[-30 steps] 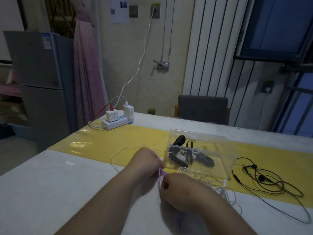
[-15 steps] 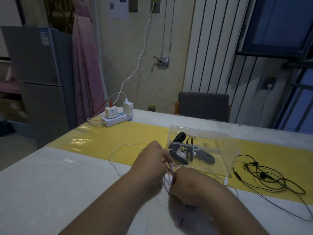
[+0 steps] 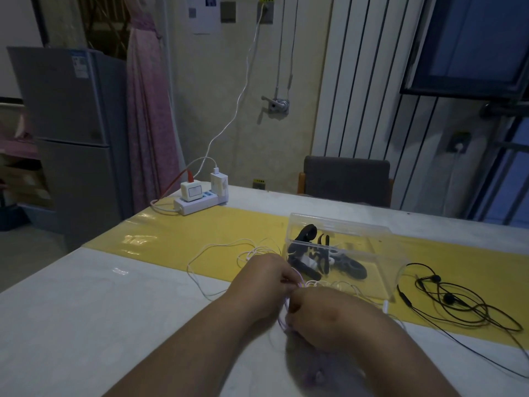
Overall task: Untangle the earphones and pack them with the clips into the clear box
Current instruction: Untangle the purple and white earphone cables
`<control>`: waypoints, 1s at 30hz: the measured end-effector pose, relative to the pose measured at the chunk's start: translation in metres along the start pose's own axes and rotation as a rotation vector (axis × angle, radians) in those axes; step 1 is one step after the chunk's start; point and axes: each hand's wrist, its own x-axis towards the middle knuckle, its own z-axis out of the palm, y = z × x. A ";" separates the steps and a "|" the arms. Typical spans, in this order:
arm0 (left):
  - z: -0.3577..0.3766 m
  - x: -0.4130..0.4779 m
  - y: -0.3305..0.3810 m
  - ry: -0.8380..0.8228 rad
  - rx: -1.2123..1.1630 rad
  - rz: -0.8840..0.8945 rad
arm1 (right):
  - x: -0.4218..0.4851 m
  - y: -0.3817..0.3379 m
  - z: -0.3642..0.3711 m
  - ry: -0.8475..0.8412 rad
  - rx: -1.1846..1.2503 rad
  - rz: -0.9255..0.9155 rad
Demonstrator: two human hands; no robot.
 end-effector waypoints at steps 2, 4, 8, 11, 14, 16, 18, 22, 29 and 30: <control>0.001 -0.002 -0.001 0.004 0.003 0.030 | -0.007 0.000 -0.004 0.017 -0.028 -0.015; 0.002 -0.002 -0.002 0.023 0.025 0.051 | -0.013 0.000 -0.009 0.049 -0.077 -0.025; 0.003 -0.002 -0.003 0.054 0.042 0.051 | -0.015 0.001 -0.018 0.168 -0.106 0.034; 0.002 -0.003 -0.003 0.072 -0.004 -0.004 | -0.007 0.004 -0.016 0.206 -0.076 0.102; 0.000 -0.002 -0.003 0.081 -0.082 -0.112 | 0.004 0.007 -0.010 0.187 -0.067 0.143; -0.001 -0.003 -0.005 0.071 -0.090 -0.158 | 0.006 0.008 -0.008 0.188 -0.059 0.148; -0.003 -0.004 -0.006 0.075 -0.106 -0.189 | 0.006 0.009 -0.010 0.211 -0.040 0.147; -0.002 -0.004 -0.003 0.061 -0.163 -0.183 | 0.003 0.007 -0.015 0.278 0.028 0.148; -0.002 -0.004 0.004 0.019 -0.057 -0.130 | -0.003 0.005 -0.021 0.381 0.154 0.129; -0.004 -0.005 0.005 0.035 -0.046 -0.145 | -0.003 0.005 -0.021 0.408 0.181 0.125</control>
